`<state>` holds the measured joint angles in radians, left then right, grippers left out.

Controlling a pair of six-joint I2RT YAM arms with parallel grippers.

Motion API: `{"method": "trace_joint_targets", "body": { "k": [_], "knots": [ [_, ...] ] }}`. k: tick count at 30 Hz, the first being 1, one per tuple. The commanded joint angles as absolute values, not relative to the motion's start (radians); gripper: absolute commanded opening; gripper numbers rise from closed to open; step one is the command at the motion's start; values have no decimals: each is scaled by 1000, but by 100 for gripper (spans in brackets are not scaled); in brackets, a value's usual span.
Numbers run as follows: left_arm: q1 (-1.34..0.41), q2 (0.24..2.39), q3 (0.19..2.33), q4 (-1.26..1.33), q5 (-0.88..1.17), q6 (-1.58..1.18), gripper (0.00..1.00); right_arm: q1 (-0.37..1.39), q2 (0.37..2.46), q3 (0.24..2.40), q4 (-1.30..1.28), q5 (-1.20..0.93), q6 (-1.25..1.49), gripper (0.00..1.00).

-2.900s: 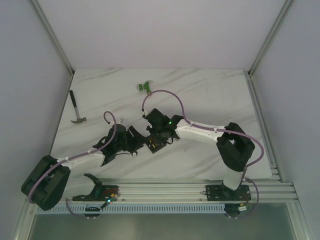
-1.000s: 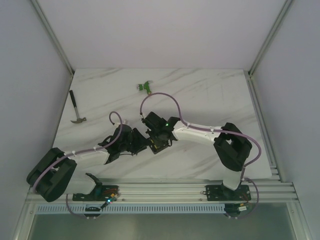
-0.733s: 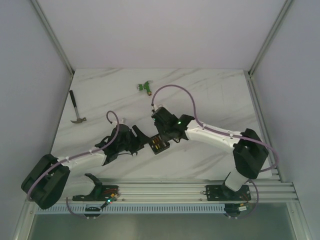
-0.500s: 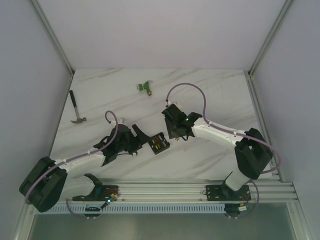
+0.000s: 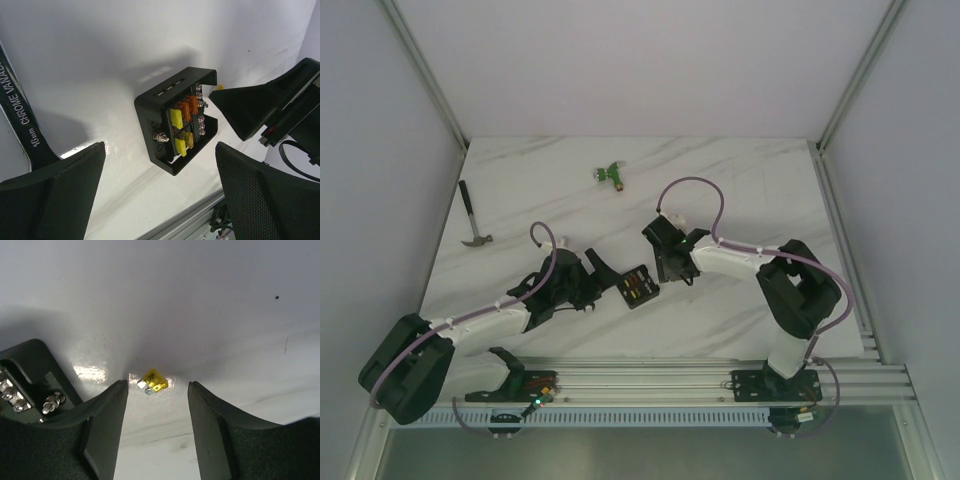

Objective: Snap on the fuse box
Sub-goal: Pick up the fuse from the center of the board.

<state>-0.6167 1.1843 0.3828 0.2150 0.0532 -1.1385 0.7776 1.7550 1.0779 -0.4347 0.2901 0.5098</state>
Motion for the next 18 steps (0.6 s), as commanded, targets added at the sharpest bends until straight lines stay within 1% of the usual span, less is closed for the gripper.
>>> {"method": "trace_joint_targets", "body": {
  "k": [1, 6, 14, 18],
  "knots": [
    [-618, 1187, 393, 193, 41, -1121, 100, 772, 1784, 1087, -419, 354, 532, 57],
    [-619, 1198, 399, 193, 49, -1120, 100, 769, 1778, 1057, -430, 348, 535, 54],
    [-618, 1209, 404, 193, 48, -1120, 100, 742, 1699, 968, -478, 360, 538, 54],
    [-618, 1211, 405, 193, 49, -1120, 100, 735, 1680, 974, -478, 345, 537, 53]
  ]
}}
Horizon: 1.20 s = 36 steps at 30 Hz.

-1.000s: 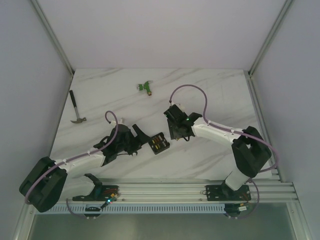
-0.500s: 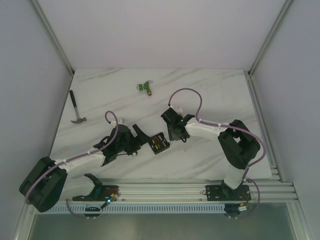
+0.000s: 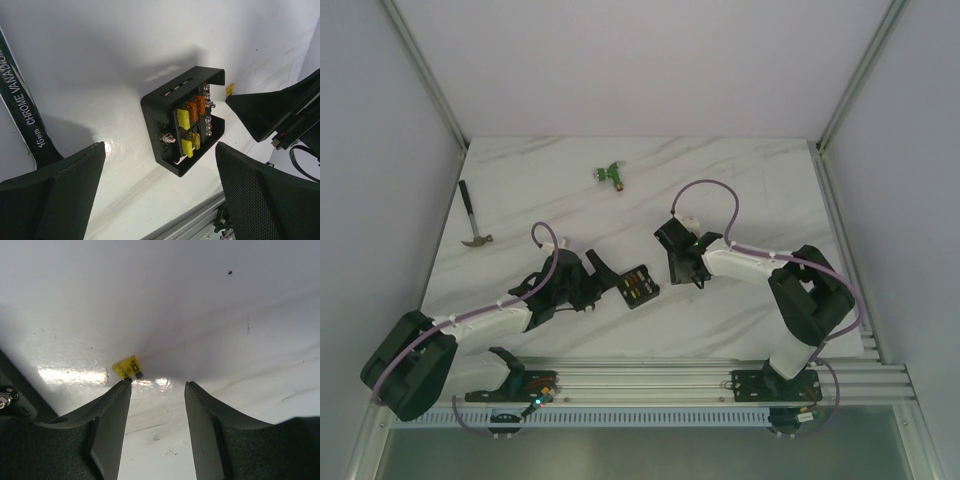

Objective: Snap on the fuse box
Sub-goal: Pick up the fuse from the center of the board.

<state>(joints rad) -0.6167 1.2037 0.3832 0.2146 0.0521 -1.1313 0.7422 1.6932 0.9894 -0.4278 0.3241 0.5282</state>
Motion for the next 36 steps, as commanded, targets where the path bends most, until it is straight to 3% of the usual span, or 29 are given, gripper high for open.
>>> {"method": "trace_joint_targets", "body": {
  "k": [1, 17, 36],
  "knots": [
    [-618, 1209, 405, 193, 49, -1120, 100, 736, 1676, 980, -469, 330, 530, 53],
    [-619, 1204, 405, 193, 52, -1110, 100, 687, 1770, 1110, -459, 94, 197, 50],
    [-618, 1207, 407, 193, 60, -1106, 100, 666, 1862, 1167, -510, 23, 120, 41]
  ]
}}
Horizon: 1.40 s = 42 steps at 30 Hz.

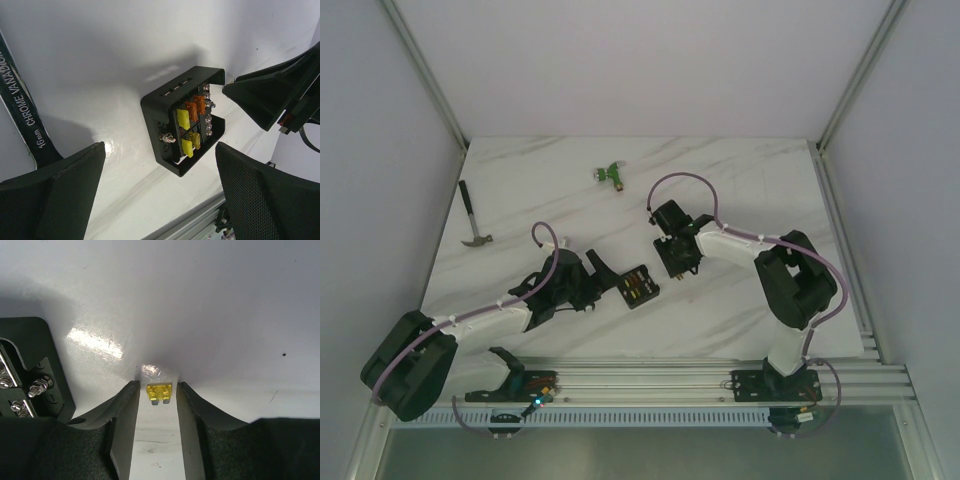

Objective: Snap on the fuse box
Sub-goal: Pick up the fuse from the center of the board.

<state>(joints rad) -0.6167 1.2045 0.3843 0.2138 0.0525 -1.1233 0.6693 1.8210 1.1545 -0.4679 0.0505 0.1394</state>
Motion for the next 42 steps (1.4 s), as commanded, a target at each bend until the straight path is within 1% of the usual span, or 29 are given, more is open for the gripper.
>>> {"method": "trace_joint_targets", "body": {
  "k": [1, 12, 18, 24, 30, 37, 42],
  "knots": [
    [-619, 1207, 407, 193, 60, -1106, 100, 666, 1862, 1166, -513, 22, 123, 40],
    [-620, 1209, 410, 193, 64, -1104, 100, 666, 1846, 1146, -555, 26, 124, 38],
    [-620, 1205, 412, 193, 65, -1102, 100, 666, 1840, 1146, -548, 33, 137, 28],
    [-641, 1190, 432, 197, 58, -1055, 100, 667, 1761, 1135, -511, 39, 203, 20],
    [-745, 1117, 457, 231, -64, -960, 90, 689, 1605, 1098, -430, 20, 335, 20],
    [-895, 1057, 449, 325, -233, -846, 70, 720, 1372, 1001, -279, 0, 544, 23],
    [-955, 1069, 452, 433, -282, -769, 61, 739, 1247, 937, -186, 16, 648, 23]
  ]
}}
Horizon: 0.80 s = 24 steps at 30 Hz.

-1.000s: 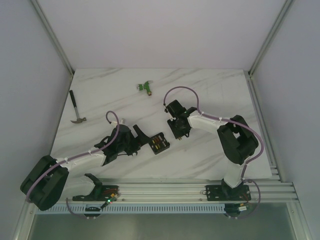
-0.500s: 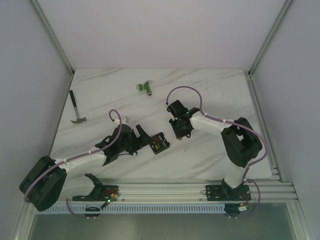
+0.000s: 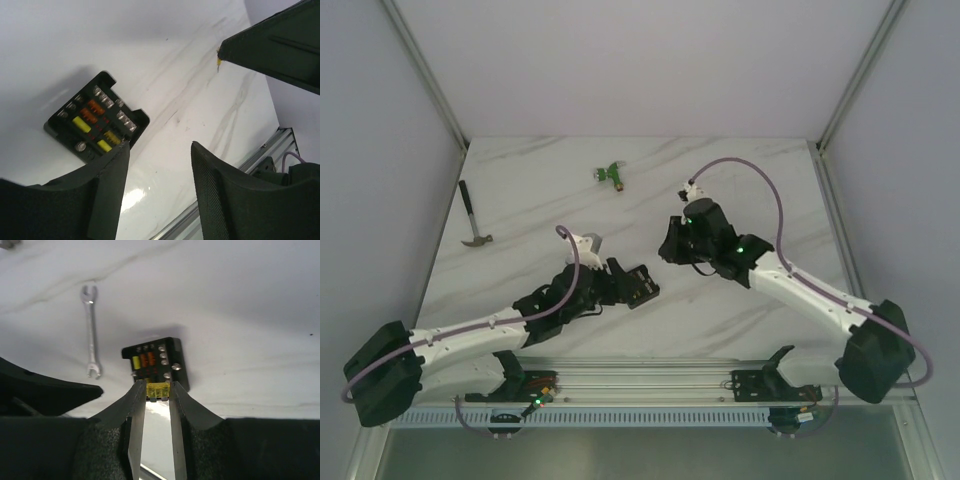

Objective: Snap on the fuse box
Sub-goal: Pick up the fuse from the center of the board.

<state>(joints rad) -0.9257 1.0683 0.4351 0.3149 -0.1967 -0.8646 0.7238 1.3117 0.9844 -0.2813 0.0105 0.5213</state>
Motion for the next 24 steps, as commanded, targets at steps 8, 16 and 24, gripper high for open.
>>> {"method": "trace_joint_targets", "body": {
  "k": [8, 16, 24],
  "knots": [
    [-992, 1118, 475, 595, -298, -712, 54, 782, 1163, 887, -127, 43, 715, 25],
    [-1005, 1164, 526, 624, -300, -657, 51, 805, 1127, 844, -82, 63, 749, 26],
    [-1005, 1193, 550, 620, -328, -626, 41, 810, 1115, 830, -74, 56, 753, 26]
  ]
}}
